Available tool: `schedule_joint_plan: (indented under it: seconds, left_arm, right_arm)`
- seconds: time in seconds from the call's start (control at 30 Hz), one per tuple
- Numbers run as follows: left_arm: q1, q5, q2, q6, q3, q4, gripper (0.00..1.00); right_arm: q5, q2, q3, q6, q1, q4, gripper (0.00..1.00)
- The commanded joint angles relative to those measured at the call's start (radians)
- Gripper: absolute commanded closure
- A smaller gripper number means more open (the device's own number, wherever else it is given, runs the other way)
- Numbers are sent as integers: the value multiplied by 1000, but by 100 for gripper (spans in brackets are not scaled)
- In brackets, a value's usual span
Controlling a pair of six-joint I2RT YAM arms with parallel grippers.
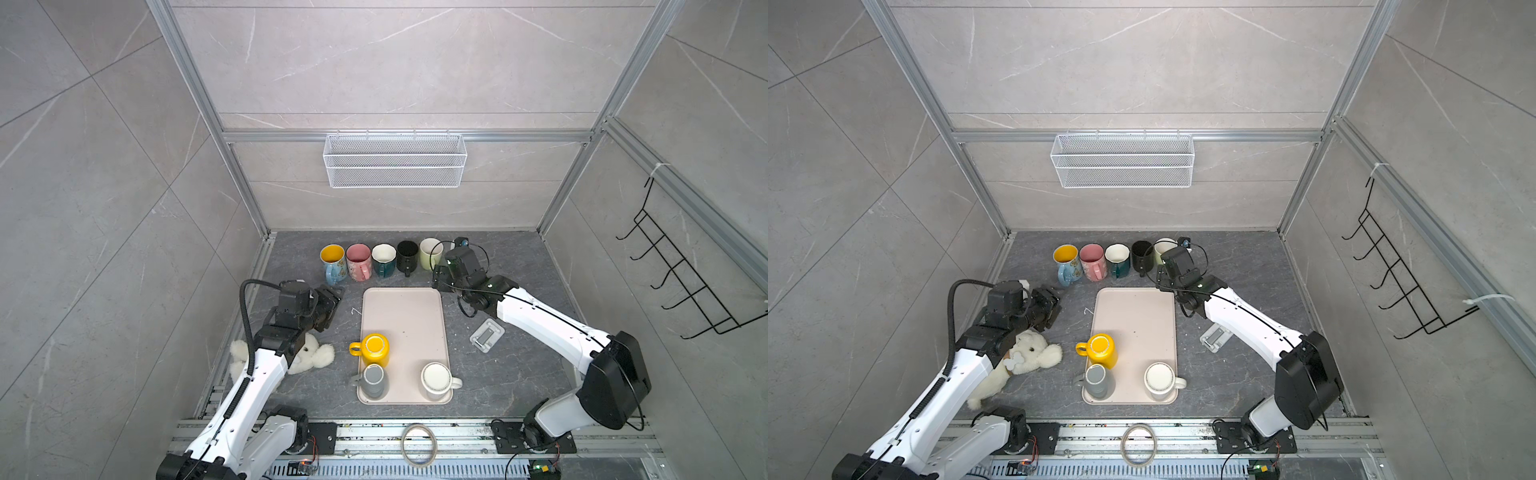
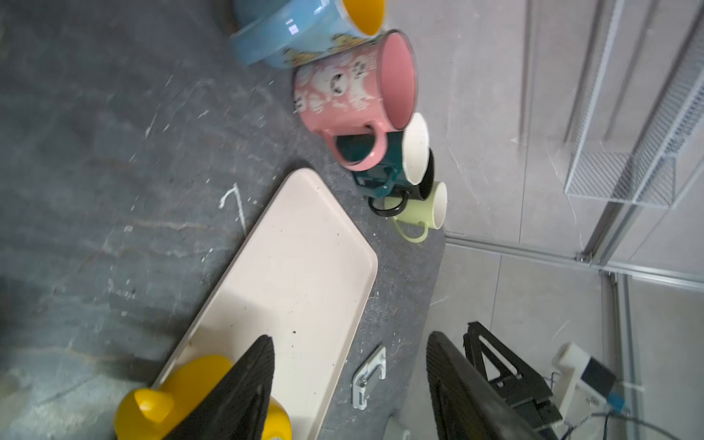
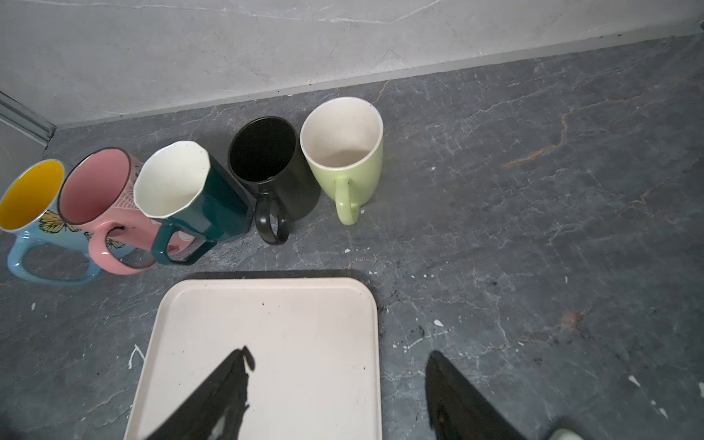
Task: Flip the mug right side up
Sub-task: 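Open the right gripper off the mug while the left moves toward the yellow mug, then close the left gripper on the yellow mug's handle on the tray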
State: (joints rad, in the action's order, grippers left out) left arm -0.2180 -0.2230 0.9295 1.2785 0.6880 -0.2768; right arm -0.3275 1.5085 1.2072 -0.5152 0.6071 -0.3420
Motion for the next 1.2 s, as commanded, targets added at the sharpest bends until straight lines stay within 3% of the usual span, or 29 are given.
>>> schedule_joint_plan:
  seconds: [0.0,0.2,0.4,0.7,1.17]
  left_arm:
    - [5,-15,-63,269,-32,-32,33]
    - [2,42,-201,454,-68,-214,32]
    - [3,84,-259,559,-62,-377,32]
    - [-21,-33,-74,568,-18,-401,33]
    - [-139,-40,33,672,-64,-253,37]
  right_arm:
    - [-31,-48,-16,-46,12,-48,26]
    - [-33,-62,-20,-55,26,-65,26]
    - [-29,-47,-18,-72,36,-66,26]
    - [-22,-15,-4,-72,37,-72,25]
    - [-24,27,2,-71,36,-74,25]
